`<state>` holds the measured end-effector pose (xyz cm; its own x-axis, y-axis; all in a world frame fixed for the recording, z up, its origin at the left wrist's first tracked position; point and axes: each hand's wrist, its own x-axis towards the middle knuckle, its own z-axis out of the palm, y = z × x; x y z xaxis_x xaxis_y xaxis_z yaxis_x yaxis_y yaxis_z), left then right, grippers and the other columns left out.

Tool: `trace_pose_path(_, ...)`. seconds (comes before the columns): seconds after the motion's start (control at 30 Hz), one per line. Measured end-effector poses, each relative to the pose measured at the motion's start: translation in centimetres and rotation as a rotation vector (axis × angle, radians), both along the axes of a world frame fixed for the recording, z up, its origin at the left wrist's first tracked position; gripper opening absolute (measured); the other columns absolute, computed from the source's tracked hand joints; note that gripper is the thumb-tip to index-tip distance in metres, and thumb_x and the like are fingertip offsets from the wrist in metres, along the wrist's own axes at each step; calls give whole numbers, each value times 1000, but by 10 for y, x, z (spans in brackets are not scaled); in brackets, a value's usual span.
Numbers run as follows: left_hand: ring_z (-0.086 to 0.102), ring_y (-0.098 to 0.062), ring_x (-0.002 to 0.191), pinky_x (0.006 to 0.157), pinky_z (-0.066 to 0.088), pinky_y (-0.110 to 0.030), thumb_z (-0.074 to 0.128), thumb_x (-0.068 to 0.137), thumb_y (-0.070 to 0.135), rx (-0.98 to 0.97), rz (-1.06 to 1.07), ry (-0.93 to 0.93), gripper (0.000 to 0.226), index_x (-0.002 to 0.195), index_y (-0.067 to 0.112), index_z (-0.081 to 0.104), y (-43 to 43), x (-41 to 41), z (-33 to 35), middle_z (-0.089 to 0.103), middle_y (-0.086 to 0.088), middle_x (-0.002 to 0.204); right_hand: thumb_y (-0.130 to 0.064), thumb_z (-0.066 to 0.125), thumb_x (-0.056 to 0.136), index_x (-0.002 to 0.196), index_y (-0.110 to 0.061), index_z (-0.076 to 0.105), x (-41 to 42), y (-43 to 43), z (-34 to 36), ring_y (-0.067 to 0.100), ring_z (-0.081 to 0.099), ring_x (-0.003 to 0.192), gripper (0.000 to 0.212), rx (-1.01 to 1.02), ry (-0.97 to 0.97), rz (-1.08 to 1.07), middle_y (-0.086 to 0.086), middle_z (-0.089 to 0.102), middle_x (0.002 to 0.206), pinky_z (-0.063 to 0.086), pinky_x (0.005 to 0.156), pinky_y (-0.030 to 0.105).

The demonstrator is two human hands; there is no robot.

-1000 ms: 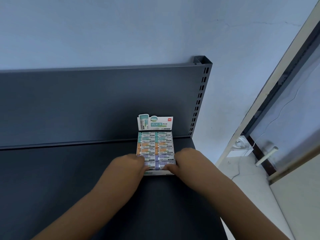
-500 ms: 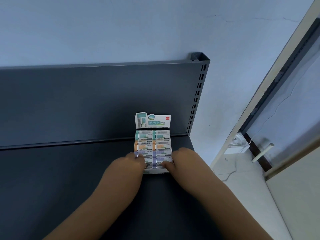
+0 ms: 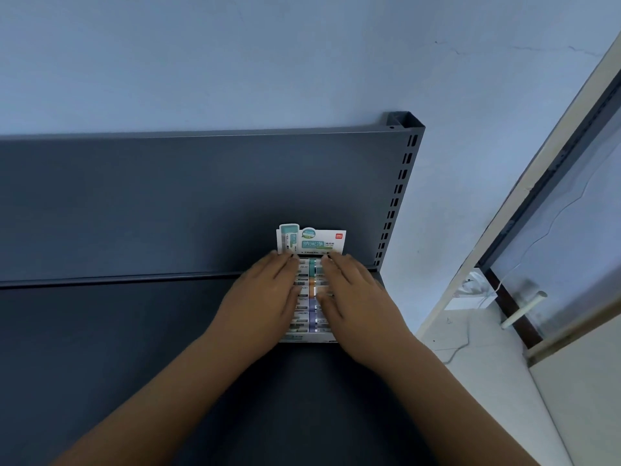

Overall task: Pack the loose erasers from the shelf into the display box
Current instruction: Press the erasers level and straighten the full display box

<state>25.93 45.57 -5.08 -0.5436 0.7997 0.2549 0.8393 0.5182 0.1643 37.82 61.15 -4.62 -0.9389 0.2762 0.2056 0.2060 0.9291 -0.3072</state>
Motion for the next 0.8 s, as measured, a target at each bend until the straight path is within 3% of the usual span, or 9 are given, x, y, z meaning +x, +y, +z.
trace_pose_path(0.17, 19, -18, 152, 124, 13, -30, 14, 94, 51, -66, -57, -102, 74, 158, 14, 24, 5, -5, -6, 26, -2, 164, -48, 36, 102, 155, -18, 30, -7, 3, -8, 17, 29, 145, 61, 22, -37, -26, -3, 31, 159, 32, 119, 39)
trace_pose_path(0.3, 27, -20, 150, 122, 27, -40, 13, 96, 50, -97, -67, -103, 72, 156, 13, 29, 1, -3, -9, 31, -2, 161, -51, 27, 102, 157, -19, 25, -4, 5, -10, 21, 17, 151, 64, 79, -108, -9, -4, 27, 160, 20, 123, 39)
trace_pose_path(0.47, 3, -11, 155, 126, 10, -37, -5, 90, 56, -208, -34, -131, 79, 161, 22, 7, 1, 0, -9, 4, 6, 169, -51, 23, 105, 161, -21, 8, -3, 4, -6, 18, -1, 155, 65, 77, -194, 12, -4, 6, 168, 6, 124, 37)
trace_pose_path(0.6, -26, -7, 149, 125, -6, -43, 5, 103, 55, -326, -3, -146, 63, 156, 31, -20, 2, 0, -3, -27, 15, 162, -70, -1, 92, 160, -24, -6, -1, -1, -5, 16, -12, 154, 82, 7, -257, -7, -8, -10, 168, -1, 124, 39)
trace_pose_path(0.67, -30, -8, 147, 124, -8, -47, 7, 104, 54, -386, 3, -148, 63, 154, 31, -24, 4, 1, 1, -31, 16, 160, -73, -11, 83, 160, -25, -9, 0, -3, -5, 18, -13, 154, 90, 11, -261, -20, -8, -12, 168, -1, 124, 41)
trace_pose_path(0.8, -28, -7, 148, 124, -9, -47, 7, 104, 54, -389, 2, -158, 64, 155, 31, -22, 3, 1, 3, -29, 15, 161, -71, -10, 86, 159, -26, -12, 2, -5, -6, 16, -16, 154, 86, 40, -226, -27, -8, -16, 167, -5, 124, 41)
